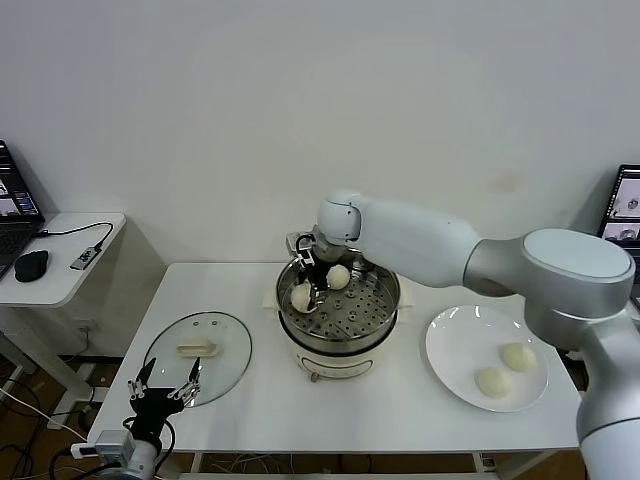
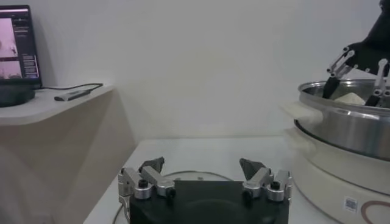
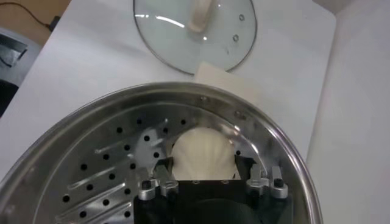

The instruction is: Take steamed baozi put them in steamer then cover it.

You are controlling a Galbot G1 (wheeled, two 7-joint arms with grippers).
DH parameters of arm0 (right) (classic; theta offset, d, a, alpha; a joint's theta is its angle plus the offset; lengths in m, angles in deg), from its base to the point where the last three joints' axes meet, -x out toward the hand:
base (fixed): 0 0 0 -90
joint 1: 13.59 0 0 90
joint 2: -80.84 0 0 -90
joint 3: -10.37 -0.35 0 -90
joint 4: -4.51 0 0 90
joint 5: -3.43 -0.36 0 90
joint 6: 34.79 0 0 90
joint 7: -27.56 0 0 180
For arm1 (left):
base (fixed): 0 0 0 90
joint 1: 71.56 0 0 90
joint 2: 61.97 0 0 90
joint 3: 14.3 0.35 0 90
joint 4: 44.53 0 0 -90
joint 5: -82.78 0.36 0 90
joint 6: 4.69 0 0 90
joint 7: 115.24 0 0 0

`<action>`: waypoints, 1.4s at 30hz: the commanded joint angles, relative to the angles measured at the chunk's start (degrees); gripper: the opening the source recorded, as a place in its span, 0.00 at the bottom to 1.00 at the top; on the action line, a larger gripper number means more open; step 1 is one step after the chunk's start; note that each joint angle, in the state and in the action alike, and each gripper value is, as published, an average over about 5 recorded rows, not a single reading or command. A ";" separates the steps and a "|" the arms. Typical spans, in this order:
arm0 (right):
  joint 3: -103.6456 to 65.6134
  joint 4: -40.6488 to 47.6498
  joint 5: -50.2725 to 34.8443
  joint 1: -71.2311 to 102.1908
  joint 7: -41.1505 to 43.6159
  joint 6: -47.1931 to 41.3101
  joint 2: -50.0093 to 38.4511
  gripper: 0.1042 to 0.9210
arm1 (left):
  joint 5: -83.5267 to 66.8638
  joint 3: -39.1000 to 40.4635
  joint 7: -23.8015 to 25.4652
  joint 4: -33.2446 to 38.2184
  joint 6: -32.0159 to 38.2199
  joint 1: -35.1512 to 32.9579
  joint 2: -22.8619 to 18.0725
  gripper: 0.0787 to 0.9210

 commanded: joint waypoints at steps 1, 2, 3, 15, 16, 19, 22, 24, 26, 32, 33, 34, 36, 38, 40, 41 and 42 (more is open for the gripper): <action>1.09 -3.64 0.87 -5.31 2.81 0.68 -3.86 0.86 | 0.00 -0.03 0.00 0.05 0.02 -0.05 0.01 0.88; 1.61 -5.25 0.98 -7.04 3.44 1.07 -5.25 0.87 | 0.00 -0.06 0.00 0.09 0.02 -0.09 0.03 0.88; 2.19 -6.86 1.05 -8.77 4.02 1.47 -6.86 0.87 | -0.01 -0.10 0.00 0.13 0.02 -0.11 0.06 0.88; 6.52 -23.89 3.16 -19.23 5.97 6.04 -31.01 0.88 | -0.06 -0.10 0.16 0.98 -0.02 -0.31 0.42 0.88; 6.58 -24.97 3.79 -19.22 5.93 6.46 -33.00 0.88 | -0.04 -0.09 0.19 1.04 -0.01 -0.39 0.46 0.88; 6.34 -28.05 5.72 -18.58 5.84 7.36 -39.19 0.88 | 0.03 -0.09 0.23 1.18 -0.02 -0.61 0.63 0.88; 4.88 -30.77 7.79 -16.36 6.02 7.57 -45.44 0.88 | 0.12 -0.03 0.22 1.21 -0.02 -0.70 0.75 0.88; 3.15 -32.39 9.44 -13.77 6.26 8.04 -49.56 0.88 | 0.21 0.09 0.21 1.20 -0.03 -0.71 0.75 0.88; 1.11 -33.65 10.94 -10.62 6.43 8.67 -52.66 0.88 | 0.34 0.23 0.19 1.17 -0.03 -0.74 0.72 0.88; -13.14 -35.00 16.67 6.54 6.73 10.34 -59.95 0.88 | 0.64 0.40 0.18 1.15 -0.03 -0.96 0.82 0.88; -16.29 -34.96 17.89 10.02 6.72 10.65 -60.89 0.88 | 0.66 0.37 0.17 1.17 -0.04 -1.01 0.82 0.88; -19.27 -34.87 19.20 13.84 6.73 10.94 -61.74 0.88 | 0.68 0.34 0.16 1.18 -0.04 -1.06 0.81 0.88; -24.68 -34.62 21.57 21.42 6.71 11.35 -62.95 0.88 | 0.77 0.31 0.16 1.22 -0.04 -1.20 0.78 0.88; -29.46 -34.24 23.58 28.17 6.59 11.50 -63.58 0.88 | 0.90 0.31 0.15 1.25 -0.05 -1.36 0.76 0.88; -33.17 -33.78 24.91 32.70 6.30 11.48 -63.58 0.88 | 1.02 0.30 0.15 1.27 -0.04 -1.53 0.75 0.88; -34.60 -33.53 25.49 34.46 6.15 11.48 -63.37 0.88 | 1.06 0.28 0.15 1.27 -0.04 -1.60 0.74 0.88; -35.62 -33.31 25.91 35.71 5.98 11.50 -63.08 0.88 | 1.08 0.27 0.15 1.28 -0.04 -1.66 0.71 0.88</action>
